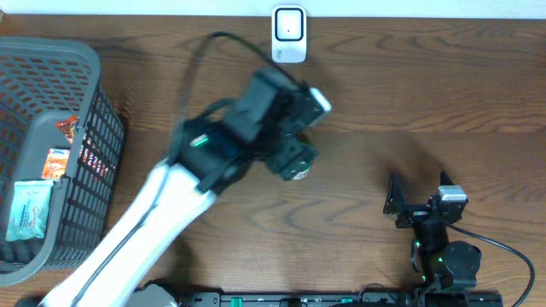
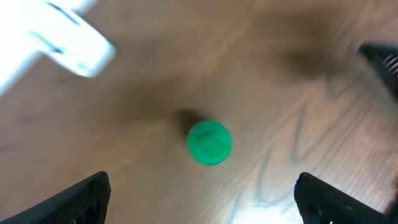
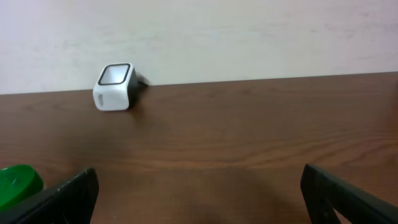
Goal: Scan the item barcode
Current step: 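Carry the jar past the scanner and set it on the table centre, then reach the left gripper into the basket and grasp the orange tissue pack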
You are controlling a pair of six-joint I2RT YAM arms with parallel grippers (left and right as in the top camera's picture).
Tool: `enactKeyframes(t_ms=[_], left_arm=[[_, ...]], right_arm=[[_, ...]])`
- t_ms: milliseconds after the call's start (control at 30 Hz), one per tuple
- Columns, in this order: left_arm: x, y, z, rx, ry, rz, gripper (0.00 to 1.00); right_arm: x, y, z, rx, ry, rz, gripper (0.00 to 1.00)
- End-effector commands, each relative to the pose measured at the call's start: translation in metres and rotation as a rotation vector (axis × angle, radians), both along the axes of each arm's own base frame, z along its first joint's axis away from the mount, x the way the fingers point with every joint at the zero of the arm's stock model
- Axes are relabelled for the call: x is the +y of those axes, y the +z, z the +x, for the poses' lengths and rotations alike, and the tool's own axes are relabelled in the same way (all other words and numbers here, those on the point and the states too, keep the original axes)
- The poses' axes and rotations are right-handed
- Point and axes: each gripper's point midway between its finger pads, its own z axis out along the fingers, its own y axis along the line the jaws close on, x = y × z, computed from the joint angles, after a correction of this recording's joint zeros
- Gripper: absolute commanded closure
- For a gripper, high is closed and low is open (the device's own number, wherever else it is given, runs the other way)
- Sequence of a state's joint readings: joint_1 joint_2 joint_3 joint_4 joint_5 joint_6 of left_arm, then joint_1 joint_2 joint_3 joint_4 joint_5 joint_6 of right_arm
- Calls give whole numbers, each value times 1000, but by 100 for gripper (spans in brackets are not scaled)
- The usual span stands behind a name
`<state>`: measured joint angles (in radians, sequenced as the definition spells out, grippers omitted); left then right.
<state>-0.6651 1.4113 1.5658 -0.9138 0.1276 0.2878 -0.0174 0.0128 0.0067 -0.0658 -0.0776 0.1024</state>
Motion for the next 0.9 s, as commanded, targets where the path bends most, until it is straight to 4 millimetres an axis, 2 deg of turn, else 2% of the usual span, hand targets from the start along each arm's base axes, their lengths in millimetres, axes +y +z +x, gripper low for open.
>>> enactKeyframes(t_ms=[0, 33, 167, 233, 300, 433, 567, 600, 700, 867], left_arm=[[97, 53, 23, -159, 426, -40, 5], [136, 68, 27, -192, 591, -78, 5], [252, 95, 19, -246, 1091, -253, 5], [307, 101, 6, -275, 1335, -335, 2], [353, 100, -8, -284, 1525, -406, 2], [404, 83, -22, -212, 1739, -558, 2], [444, 52, -29, -98, 1914, -651, 2], [457, 39, -28, -61, 1954, -639, 2], [475, 4, -20, 58, 2014, -602, 2], [495, -62, 0, 264, 2066, -529, 2]], right_arm=[[1, 0, 0, 1, 2, 12, 1], [1, 0, 0, 1, 2, 12, 1], [1, 0, 0, 1, 2, 12, 1], [1, 0, 0, 1, 2, 12, 1], [1, 0, 0, 1, 2, 12, 1], [1, 0, 0, 1, 2, 12, 1], [1, 0, 0, 1, 2, 12, 1], [1, 0, 0, 1, 2, 12, 1], [1, 0, 0, 1, 2, 12, 1], [1, 0, 0, 1, 2, 12, 1]])
